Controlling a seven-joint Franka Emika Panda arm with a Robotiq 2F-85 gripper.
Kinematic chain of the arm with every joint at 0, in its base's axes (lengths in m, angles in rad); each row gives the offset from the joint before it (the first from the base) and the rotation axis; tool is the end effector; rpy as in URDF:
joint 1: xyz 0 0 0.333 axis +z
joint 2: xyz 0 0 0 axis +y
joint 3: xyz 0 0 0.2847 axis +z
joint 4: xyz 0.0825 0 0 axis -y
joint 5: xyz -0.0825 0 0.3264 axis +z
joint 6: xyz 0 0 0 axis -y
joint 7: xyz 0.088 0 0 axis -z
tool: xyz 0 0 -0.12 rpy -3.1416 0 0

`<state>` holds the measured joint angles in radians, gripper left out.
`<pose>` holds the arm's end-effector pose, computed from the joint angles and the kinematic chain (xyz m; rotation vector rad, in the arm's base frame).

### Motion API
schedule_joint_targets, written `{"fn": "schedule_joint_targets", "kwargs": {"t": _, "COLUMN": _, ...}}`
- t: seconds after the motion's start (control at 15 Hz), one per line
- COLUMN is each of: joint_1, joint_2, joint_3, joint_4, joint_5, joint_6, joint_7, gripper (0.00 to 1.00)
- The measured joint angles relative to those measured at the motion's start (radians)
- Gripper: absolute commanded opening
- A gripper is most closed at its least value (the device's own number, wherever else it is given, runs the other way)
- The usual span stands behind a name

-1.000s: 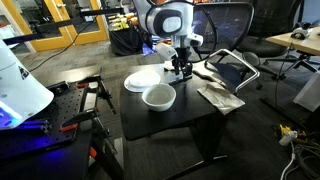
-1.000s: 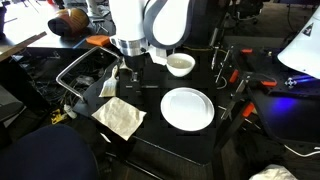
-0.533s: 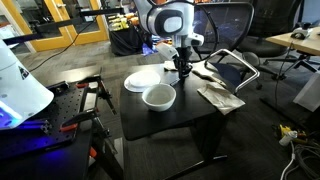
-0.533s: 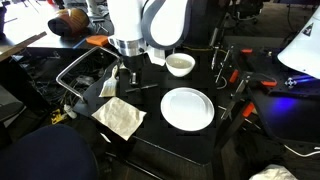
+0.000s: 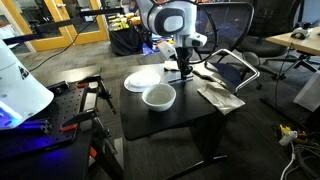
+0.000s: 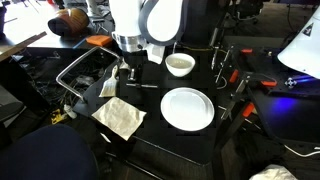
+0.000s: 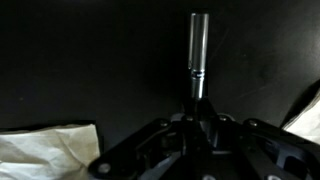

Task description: Place the pen in the white bowl

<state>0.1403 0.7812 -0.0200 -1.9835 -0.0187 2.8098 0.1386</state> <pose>0.5452 0.0665 0.0881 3.1263 0.0084 0.0741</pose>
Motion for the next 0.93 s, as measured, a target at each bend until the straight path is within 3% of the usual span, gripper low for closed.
{"fn": "schedule_joint_targets", "kwargs": {"t": 0.93, "joint_1": -0.001, "joint_2": -0.354, "joint_3": -0.129, "joint_4": -0.324, "joint_5": 0.036, "joint_6": 0.03, "joint_7": 0.191, "gripper": 0.03}}
